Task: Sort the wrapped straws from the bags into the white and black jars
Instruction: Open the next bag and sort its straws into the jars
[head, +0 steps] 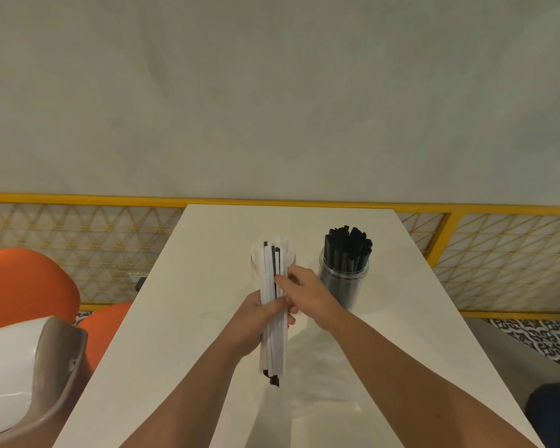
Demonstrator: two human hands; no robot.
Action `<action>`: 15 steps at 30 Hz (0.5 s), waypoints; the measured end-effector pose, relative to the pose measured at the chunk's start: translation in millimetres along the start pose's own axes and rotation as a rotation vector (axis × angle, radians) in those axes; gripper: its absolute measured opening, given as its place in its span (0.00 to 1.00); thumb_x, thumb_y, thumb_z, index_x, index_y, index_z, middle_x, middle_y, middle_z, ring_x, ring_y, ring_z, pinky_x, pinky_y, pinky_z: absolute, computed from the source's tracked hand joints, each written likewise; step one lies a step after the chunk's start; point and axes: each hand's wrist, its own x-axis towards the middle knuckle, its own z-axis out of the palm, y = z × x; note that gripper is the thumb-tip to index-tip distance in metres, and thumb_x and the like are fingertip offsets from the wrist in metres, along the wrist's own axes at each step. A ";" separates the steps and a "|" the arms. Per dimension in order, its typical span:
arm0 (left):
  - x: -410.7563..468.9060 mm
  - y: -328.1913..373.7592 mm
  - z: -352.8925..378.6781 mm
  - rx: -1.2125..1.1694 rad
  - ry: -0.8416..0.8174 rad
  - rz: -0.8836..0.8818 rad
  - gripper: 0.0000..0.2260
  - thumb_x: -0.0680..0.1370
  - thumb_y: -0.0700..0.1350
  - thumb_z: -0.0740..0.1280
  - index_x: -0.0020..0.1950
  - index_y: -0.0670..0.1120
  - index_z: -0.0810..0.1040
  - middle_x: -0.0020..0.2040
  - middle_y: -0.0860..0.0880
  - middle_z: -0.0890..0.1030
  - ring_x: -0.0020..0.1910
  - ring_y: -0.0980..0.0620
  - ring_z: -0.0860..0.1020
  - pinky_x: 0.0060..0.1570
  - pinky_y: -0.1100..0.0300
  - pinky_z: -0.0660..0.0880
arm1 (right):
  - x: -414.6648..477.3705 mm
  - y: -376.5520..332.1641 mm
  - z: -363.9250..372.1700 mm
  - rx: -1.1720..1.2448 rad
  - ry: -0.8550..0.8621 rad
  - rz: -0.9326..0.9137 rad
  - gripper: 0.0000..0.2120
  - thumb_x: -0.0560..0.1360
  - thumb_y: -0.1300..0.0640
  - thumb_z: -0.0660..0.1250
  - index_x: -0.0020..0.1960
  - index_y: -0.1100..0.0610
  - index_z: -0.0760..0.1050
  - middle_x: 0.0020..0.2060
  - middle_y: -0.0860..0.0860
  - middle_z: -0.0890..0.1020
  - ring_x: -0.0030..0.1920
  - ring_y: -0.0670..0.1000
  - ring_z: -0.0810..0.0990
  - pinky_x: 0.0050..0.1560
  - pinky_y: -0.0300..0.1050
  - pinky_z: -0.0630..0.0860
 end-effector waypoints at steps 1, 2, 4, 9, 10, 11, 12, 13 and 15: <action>0.3 -0.9 -0.2 0.011 0.003 -0.003 0.06 0.79 0.40 0.63 0.48 0.41 0.79 0.34 0.46 0.80 0.33 0.55 0.79 0.37 0.65 0.76 | 1.5 -0.7 0.9 -0.049 0.007 -0.005 0.11 0.78 0.56 0.59 0.48 0.66 0.71 0.37 0.54 0.73 0.32 0.48 0.72 0.29 0.38 0.73; 0.6 -1.7 0.1 0.023 0.006 -0.006 0.06 0.79 0.40 0.62 0.48 0.41 0.78 0.34 0.46 0.80 0.33 0.55 0.78 0.37 0.65 0.75 | 2.4 -1.7 2.0 -0.098 0.021 -0.010 0.10 0.79 0.57 0.58 0.47 0.64 0.70 0.37 0.54 0.73 0.34 0.50 0.72 0.33 0.42 0.75; 1.6 -2.4 1.8 0.039 0.003 -0.006 0.07 0.80 0.40 0.60 0.48 0.41 0.78 0.34 0.45 0.80 0.34 0.54 0.78 0.38 0.64 0.75 | 3.4 -3.5 4.6 -0.173 0.053 -0.012 0.10 0.79 0.58 0.56 0.50 0.64 0.70 0.40 0.55 0.73 0.38 0.53 0.73 0.39 0.48 0.77; 4.3 0.5 0.7 -0.018 0.043 -0.006 0.09 0.80 0.41 0.61 0.49 0.40 0.80 0.38 0.44 0.82 0.39 0.50 0.82 0.43 0.60 0.78 | 5.1 -8.6 4.9 -0.081 0.039 0.074 0.13 0.81 0.57 0.51 0.60 0.63 0.66 0.48 0.57 0.74 0.37 0.51 0.74 0.31 0.45 0.77; 4.9 1.3 -0.4 -0.060 0.057 -0.007 0.08 0.79 0.40 0.61 0.51 0.41 0.80 0.40 0.43 0.83 0.40 0.49 0.82 0.44 0.59 0.79 | 5.6 -10.4 3.5 -0.006 0.047 0.103 0.13 0.81 0.56 0.51 0.60 0.63 0.66 0.47 0.56 0.75 0.40 0.51 0.75 0.36 0.47 0.78; 5.5 2.0 -1.5 -0.090 0.070 -0.003 0.09 0.79 0.39 0.61 0.52 0.41 0.80 0.41 0.43 0.84 0.41 0.48 0.83 0.43 0.59 0.79 | 6.9 -11.8 1.9 0.072 0.058 0.122 0.13 0.81 0.57 0.51 0.60 0.63 0.66 0.45 0.54 0.76 0.40 0.50 0.75 0.37 0.49 0.78; 6.3 2.3 -2.8 -0.107 0.083 0.007 0.09 0.79 0.38 0.61 0.52 0.41 0.81 0.41 0.43 0.83 0.41 0.47 0.83 0.43 0.59 0.79 | 8.3 -13.0 0.3 0.128 0.066 0.131 0.12 0.82 0.57 0.51 0.59 0.62 0.66 0.42 0.52 0.77 0.39 0.50 0.76 0.34 0.48 0.77; 7.4 2.7 -4.1 -0.112 0.099 0.016 0.09 0.78 0.37 0.62 0.51 0.41 0.81 0.41 0.43 0.83 0.41 0.46 0.82 0.43 0.58 0.79 | 9.6 -14.3 -1.1 0.159 0.071 0.129 0.10 0.82 0.56 0.51 0.58 0.62 0.65 0.39 0.50 0.78 0.39 0.51 0.76 0.31 0.47 0.76; 10.5 3.4 -6.0 -0.109 0.128 0.017 0.08 0.78 0.36 0.62 0.51 0.39 0.81 0.42 0.41 0.82 0.43 0.43 0.82 0.46 0.54 0.80 | 11.8 -17.5 -3.3 0.173 0.073 0.115 0.09 0.82 0.57 0.51 0.57 0.61 0.65 0.37 0.50 0.79 0.41 0.52 0.78 0.34 0.50 0.77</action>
